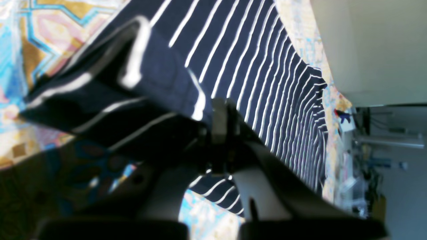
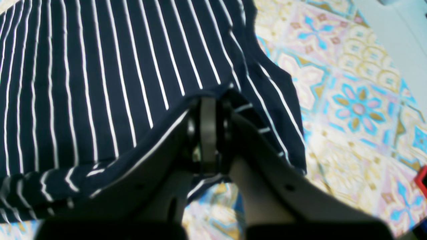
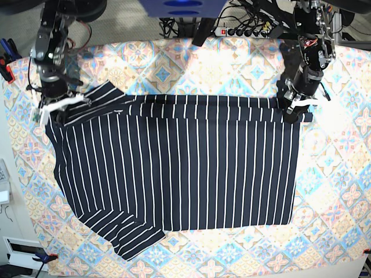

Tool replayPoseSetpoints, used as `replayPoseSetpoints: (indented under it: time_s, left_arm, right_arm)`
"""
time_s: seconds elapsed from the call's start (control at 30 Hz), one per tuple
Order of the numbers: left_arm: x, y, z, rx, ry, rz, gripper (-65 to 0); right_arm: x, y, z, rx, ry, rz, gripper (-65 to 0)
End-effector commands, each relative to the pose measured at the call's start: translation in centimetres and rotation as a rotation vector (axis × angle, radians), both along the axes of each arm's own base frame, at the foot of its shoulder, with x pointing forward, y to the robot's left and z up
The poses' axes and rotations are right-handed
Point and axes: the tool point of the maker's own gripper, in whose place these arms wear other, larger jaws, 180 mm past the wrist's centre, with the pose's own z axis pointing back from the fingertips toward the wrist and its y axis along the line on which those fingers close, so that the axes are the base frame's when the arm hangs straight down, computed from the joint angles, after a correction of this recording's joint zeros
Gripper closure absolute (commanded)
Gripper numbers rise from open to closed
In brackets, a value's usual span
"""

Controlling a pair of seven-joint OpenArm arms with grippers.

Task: Fold the T-shirt properly
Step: 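Lift the shirt edge with both grippers and fold it over the body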

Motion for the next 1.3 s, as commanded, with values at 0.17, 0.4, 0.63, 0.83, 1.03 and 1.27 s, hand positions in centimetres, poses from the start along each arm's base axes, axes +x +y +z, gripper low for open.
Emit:
replayPoseSetpoints:
  time_s: [0.17,0.4,0.63,0.83,1.03,1.27]
  left_arm:
    - [2.8,0.9,1.1,0.035,-0.055,0.006,0.0]
    - [5.1,1.6,-0.1,0.048,-0.039,0.024,0.0]
    - [6.6,2.0,-1.6,0.064,-0.005,0.03,0.0]
    - [7.0,2.0,-2.2,0.05,0.008,0.037,0.0]
    - [7.5,2.0,-1.9,0.05,-0.002,0.036,0.0]
    - [6.8,2.1,-3.5,0.037,0.043,0.045,-2.8]
  right_arm:
    - [3.0,-1.0,0.9,-0.003,-0.049,-0.016,0.0]
    - [5.0,-2.0,-1.9,0.042,-0.009,-0.059,0.0]
    - [7.9,-2.5,-2.5,0.08,-0.014,-0.085,0.0]
    - [11.2,-0.7,-2.6,0.11,-0.02,-0.027,-0.1]
    - [12.3,0.8,-4.3,0.136,-0.015,0.051,-0.3]
    - [12.3,0.5,-4.1,0.081,-0.036,0.064,-12.0]
